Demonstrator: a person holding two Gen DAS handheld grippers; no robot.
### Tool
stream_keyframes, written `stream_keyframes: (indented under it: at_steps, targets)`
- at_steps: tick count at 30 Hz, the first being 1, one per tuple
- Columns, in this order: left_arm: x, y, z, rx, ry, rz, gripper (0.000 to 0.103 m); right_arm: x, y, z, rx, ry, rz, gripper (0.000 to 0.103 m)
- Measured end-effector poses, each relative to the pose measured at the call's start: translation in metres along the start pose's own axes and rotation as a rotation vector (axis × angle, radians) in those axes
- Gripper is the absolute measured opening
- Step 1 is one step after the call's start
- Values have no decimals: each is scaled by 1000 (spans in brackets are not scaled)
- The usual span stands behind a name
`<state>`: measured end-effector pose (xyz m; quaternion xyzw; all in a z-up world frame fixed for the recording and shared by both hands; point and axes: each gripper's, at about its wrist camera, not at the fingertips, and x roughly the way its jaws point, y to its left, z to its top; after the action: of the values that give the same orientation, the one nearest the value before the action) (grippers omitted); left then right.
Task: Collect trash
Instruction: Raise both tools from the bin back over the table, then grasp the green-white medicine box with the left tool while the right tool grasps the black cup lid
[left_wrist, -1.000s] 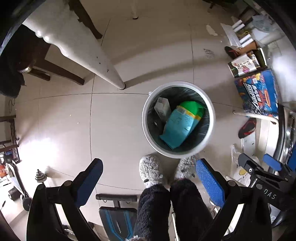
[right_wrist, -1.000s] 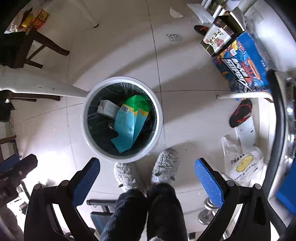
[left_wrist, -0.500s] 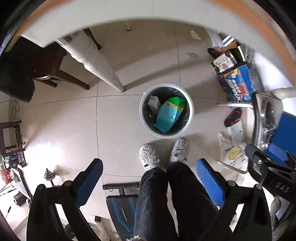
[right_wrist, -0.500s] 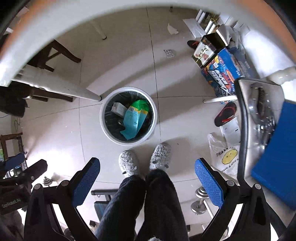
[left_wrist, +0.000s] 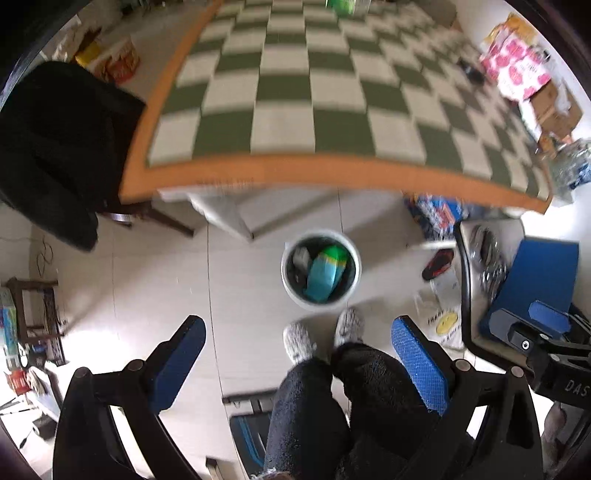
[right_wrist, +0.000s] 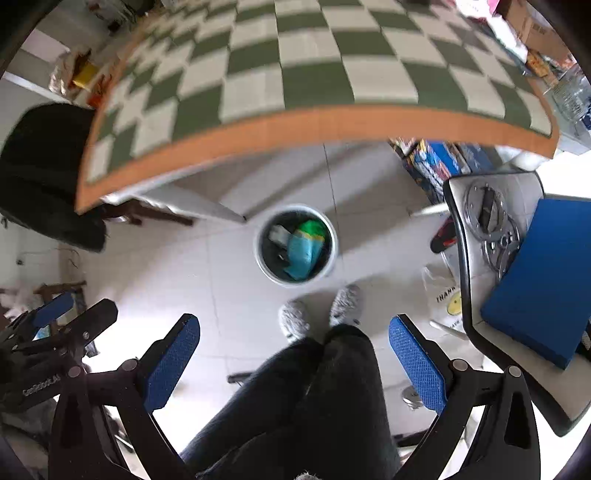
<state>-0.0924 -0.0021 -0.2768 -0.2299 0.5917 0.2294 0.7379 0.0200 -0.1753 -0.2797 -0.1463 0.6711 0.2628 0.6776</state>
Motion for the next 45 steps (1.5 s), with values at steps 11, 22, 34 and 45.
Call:
stream_keyframes:
  at_steps: [11, 22, 34, 45]
  targets:
    - [-47, -23, 150, -17, -227, 59, 103, -77, -31, 121, 159, -174, 27, 103]
    - [33, -78, 325, -174, -99, 153, 103, -35, -157, 373, 314, -151, -64, 103]
    - [104, -105, 442, -245, 20, 224, 103, 85, -245, 554, 387, -18, -122, 90]
    - [98, -68, 573, -512, -11, -12, 103, 83, -182, 620, 281, -71, -75, 87]
